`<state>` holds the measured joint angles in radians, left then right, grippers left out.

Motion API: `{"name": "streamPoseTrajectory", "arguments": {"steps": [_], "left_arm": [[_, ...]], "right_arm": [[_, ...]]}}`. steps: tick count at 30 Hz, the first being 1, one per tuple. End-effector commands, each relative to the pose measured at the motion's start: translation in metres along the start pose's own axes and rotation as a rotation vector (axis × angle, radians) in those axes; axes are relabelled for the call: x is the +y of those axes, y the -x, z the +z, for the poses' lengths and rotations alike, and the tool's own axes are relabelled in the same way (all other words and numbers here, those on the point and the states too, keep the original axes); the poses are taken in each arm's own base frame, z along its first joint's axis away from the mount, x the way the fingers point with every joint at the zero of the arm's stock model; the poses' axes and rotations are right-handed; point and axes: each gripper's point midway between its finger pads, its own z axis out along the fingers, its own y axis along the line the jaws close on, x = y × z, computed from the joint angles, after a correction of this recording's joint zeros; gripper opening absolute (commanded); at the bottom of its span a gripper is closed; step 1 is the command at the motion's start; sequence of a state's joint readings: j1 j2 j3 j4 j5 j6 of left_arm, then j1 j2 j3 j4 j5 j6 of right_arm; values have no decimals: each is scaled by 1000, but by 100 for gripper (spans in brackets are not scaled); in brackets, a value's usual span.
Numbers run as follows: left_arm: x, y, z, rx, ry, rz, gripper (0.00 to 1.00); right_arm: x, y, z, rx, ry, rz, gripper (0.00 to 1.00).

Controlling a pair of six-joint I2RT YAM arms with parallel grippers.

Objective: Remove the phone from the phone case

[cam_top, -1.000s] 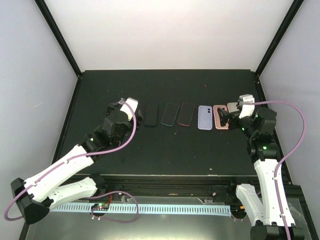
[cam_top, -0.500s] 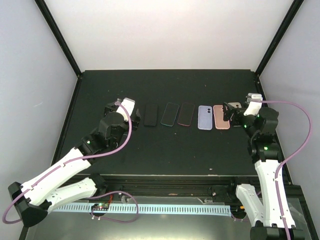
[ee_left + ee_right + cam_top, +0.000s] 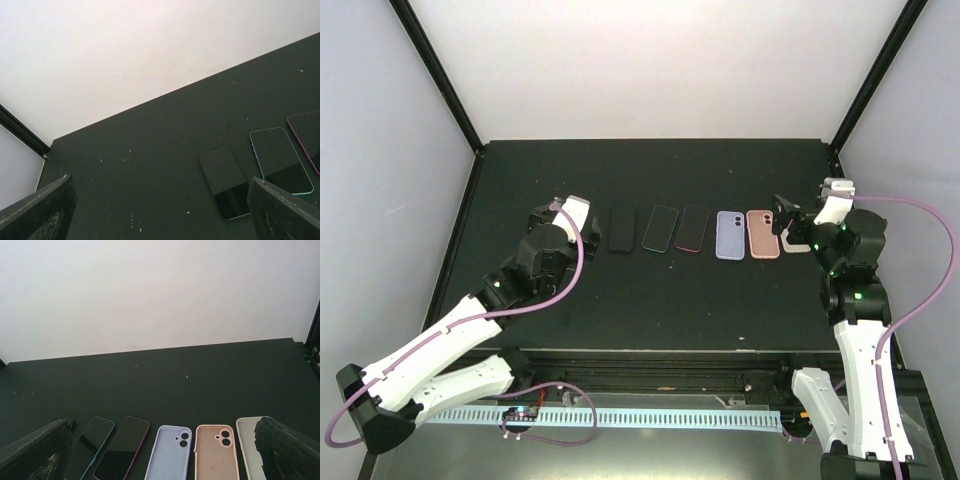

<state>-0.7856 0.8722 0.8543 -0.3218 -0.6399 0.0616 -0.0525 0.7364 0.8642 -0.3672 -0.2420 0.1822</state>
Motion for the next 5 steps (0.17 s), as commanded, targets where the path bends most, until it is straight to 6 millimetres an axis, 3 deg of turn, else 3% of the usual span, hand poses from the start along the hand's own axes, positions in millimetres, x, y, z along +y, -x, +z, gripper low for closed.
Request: {"name": "streamPoseTrajectory", "arguments": {"steps": [1,5], "left_arm": [[7,8,-2,-25,24,-7,95],[6,8,-2,-23,22,-4,95]], "right_arm": [[-3,3,-1,-16,-19,-20,100],[-2,1,-1,-16,-8,-20,100]]}}
